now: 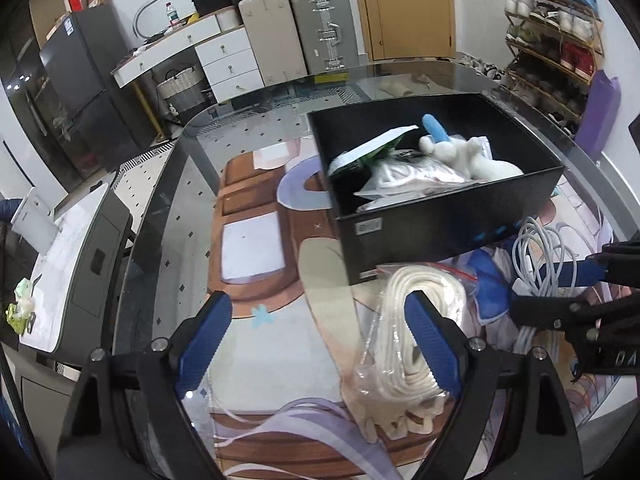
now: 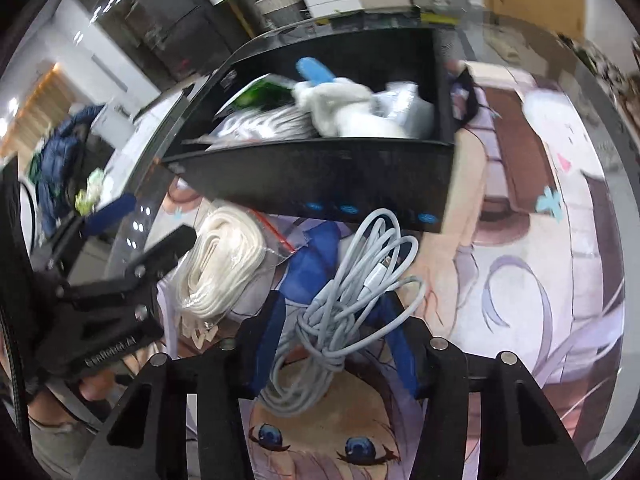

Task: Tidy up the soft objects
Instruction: 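Grasp white cable with right tool while left tool grasps white rope bag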

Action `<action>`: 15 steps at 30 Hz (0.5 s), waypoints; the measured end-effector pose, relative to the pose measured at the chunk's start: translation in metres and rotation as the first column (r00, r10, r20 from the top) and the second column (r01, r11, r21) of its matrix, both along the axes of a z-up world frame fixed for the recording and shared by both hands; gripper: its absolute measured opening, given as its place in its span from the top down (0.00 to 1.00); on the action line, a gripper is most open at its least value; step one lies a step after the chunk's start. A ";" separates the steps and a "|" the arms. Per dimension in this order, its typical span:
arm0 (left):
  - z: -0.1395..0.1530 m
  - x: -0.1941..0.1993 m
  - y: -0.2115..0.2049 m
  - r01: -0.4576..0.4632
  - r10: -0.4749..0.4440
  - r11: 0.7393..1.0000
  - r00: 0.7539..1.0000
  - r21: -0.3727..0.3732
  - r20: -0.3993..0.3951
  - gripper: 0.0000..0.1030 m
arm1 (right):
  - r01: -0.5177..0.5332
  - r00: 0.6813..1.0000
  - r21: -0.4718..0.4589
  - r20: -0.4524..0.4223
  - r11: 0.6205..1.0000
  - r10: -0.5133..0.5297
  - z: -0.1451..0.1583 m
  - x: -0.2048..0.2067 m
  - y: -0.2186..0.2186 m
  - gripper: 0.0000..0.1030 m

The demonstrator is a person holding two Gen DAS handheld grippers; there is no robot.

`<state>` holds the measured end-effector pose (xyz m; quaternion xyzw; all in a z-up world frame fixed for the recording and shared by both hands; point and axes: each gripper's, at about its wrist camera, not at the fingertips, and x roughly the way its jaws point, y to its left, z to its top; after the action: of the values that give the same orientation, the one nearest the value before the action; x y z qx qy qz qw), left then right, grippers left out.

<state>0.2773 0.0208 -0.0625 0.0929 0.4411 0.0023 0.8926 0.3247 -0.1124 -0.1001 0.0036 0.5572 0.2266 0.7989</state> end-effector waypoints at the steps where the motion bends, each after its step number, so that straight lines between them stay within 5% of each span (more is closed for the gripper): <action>1: -0.001 0.000 -0.001 0.002 -0.002 1.000 1.000 0.002 -0.002 0.14 | -0.056 0.998 -0.060 0.027 0.997 0.057 -0.001 -0.004 0.011 0.50; 3: -0.003 -0.002 -0.004 0.017 -0.017 1.000 1.000 -0.004 -0.006 0.14 | -0.106 0.992 -0.122 0.052 0.987 0.113 -0.002 -0.008 0.021 0.52; 6: -0.004 -0.004 -0.014 0.065 -0.065 0.998 0.998 -0.018 -0.019 0.14 | -0.131 0.990 -0.114 0.038 0.985 0.137 -0.001 -0.009 0.024 0.71; 11: -0.013 -0.003 -0.038 0.179 -0.179 0.984 0.983 -0.006 -0.046 0.14 | -0.131 0.989 -0.139 0.048 0.982 0.138 0.004 -0.007 0.014 0.71; 15: -0.024 0.002 -0.047 0.187 -0.183 0.981 0.979 0.042 -0.084 0.14 | -0.122 0.989 -0.136 0.064 0.983 0.131 0.009 -0.013 0.009 0.71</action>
<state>0.2793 -0.0266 -0.0870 0.1557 0.4654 -0.0736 0.8682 0.3115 -0.1037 -0.0908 -0.0927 0.5407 0.2396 0.8010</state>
